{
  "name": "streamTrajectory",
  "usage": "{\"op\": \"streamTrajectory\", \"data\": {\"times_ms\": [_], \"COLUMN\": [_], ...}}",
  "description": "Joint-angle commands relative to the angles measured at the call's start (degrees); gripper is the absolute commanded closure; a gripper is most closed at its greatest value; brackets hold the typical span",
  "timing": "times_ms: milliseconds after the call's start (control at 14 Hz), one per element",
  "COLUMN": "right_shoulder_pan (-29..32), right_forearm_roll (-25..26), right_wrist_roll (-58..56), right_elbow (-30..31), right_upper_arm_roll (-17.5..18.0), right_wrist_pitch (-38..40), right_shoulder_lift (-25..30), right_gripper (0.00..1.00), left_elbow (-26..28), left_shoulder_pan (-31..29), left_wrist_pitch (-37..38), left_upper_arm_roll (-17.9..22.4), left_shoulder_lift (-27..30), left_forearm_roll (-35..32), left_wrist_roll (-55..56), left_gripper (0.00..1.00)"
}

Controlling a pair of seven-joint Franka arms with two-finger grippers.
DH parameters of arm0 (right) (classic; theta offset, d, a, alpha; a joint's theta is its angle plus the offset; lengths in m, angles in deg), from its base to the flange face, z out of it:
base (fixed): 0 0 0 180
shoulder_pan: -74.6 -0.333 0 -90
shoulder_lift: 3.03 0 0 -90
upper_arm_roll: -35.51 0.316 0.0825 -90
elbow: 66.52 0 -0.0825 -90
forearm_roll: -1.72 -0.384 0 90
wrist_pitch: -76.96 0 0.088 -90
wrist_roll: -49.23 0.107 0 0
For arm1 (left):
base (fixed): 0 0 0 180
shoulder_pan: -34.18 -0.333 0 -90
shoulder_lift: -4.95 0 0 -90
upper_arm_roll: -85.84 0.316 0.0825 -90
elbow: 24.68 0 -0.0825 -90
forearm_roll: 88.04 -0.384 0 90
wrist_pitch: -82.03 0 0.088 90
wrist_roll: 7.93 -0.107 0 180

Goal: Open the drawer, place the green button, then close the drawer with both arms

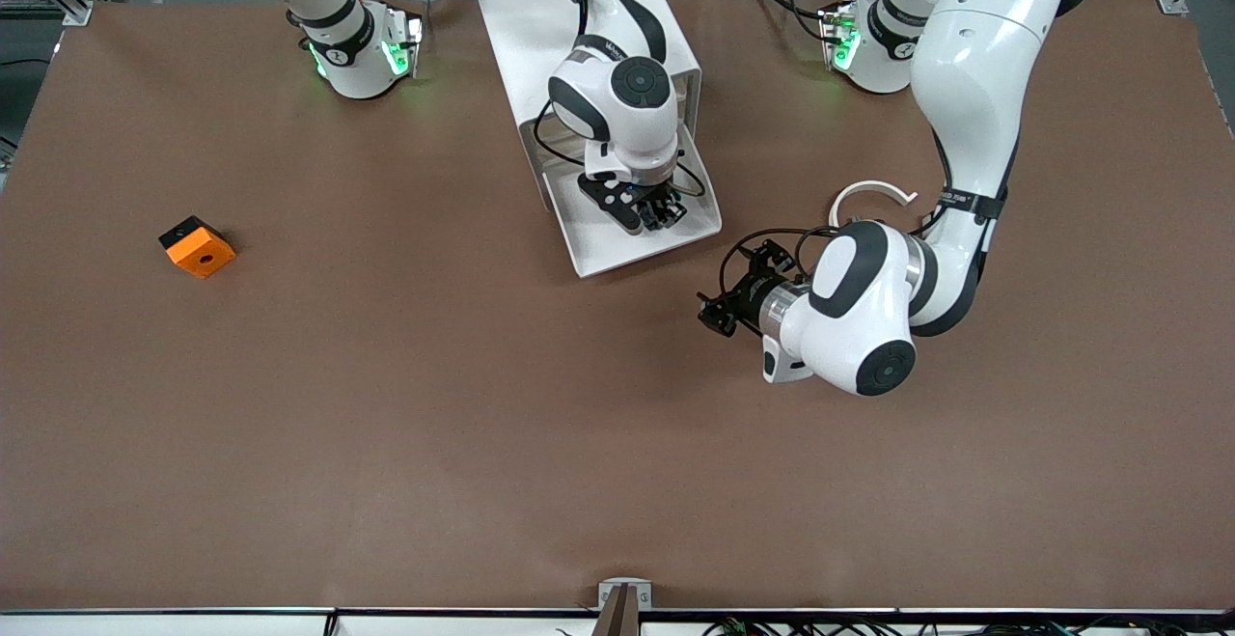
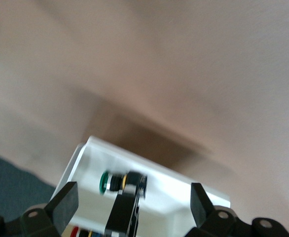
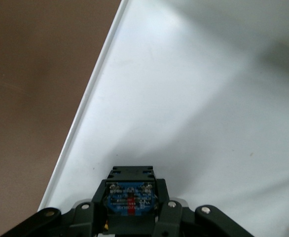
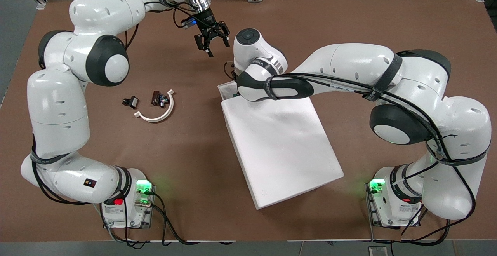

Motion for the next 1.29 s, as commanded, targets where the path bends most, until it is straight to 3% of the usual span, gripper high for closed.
{"op": "streamTrajectory", "data": {"times_ms": [0, 786, 929, 1143, 1214], "right_shoulder_pan": [-1.0, -1.8, -1.8, -1.7, -1.7], "right_forearm_roll": [0.2, 0.5, 2.9, 3.1, 3.0], "right_wrist_roll": [2.8, 5.7, 5.4, 5.3, 5.1], "right_elbow": [-0.9, -3.0, -3.3, -3.7, -3.8], "right_upper_arm_roll": [-0.5, -0.5, -0.5, -0.5, -0.5], "right_wrist_pitch": [-0.2, -0.1, -0.1, 0.0, -0.1], "right_shoulder_lift": [-0.4, -2.0, -2.2, -2.5, -2.4], "right_gripper": [1.0, 1.0, 1.0, 1.0, 0.87], "left_elbow": [1.3, 5.1, 5.6, 5.6, 5.7], "left_shoulder_pan": [1.1, 5.5, 5.8, 5.7, 5.7], "left_wrist_pitch": [-5.6, -26.7, -30.2, -32.4, -32.4], "left_upper_arm_roll": [-0.5, -0.6, -0.6, -0.7, -0.7], "left_shoulder_lift": [0.4, 0.2, 0.0, -0.2, -0.5], "left_forearm_roll": [-4.8, -19.5, -23.2, -27.6, -27.7], "left_wrist_roll": [-4.7, -9.8, -9.8, -9.7, -9.8], "left_gripper": [0.0, 0.0, 0.0, 0.0, 0.0]}}
